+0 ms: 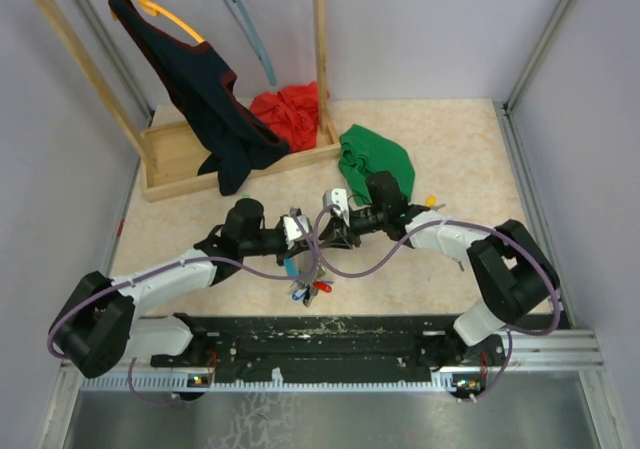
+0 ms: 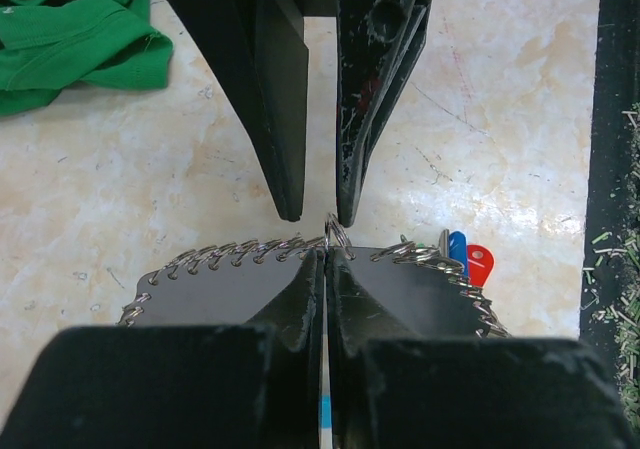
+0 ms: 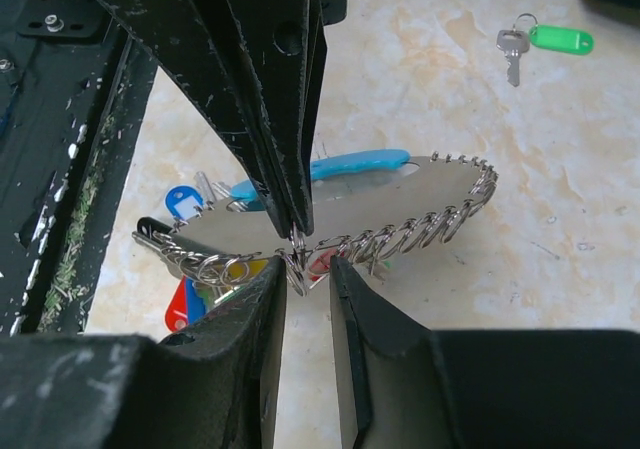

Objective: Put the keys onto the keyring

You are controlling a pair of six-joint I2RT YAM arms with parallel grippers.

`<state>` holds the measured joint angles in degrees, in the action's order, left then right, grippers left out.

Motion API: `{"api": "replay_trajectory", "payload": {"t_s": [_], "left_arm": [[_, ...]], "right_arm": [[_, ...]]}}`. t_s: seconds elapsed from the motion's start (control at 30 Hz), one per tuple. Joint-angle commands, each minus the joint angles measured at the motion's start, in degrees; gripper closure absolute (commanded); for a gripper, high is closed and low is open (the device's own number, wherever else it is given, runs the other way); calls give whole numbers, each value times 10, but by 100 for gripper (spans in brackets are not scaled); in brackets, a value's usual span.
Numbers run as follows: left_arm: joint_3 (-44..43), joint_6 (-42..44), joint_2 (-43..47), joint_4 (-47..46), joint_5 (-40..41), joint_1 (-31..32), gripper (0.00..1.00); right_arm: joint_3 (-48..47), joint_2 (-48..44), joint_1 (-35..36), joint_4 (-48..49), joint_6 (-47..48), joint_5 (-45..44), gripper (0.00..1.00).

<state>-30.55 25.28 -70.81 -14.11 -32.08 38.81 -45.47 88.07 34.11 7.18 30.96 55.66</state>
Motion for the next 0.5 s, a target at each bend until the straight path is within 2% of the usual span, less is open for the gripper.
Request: {"api": "replay_trajectory", "payload": {"t_s": [0.0,0.2,0.33,0.4,0.47], "left_arm": [[-21,3,12,-17,-17,4,99],[-22,1,12,-18,-23,4,99],[-19,0,15,-24,-25,4,99],[-14,-2,16,-27,-21,4,99],[-10,-12,19,-28,-6,3,92]], "right_arm": [[-39,13,12,4,16,29,76],[-47,24,17,-3,20,28,82],[-48,26,18,-7,22,27,98],[-47,25,17,-6,21,27,100],[-44,21,18,0,16,26,100]]}}
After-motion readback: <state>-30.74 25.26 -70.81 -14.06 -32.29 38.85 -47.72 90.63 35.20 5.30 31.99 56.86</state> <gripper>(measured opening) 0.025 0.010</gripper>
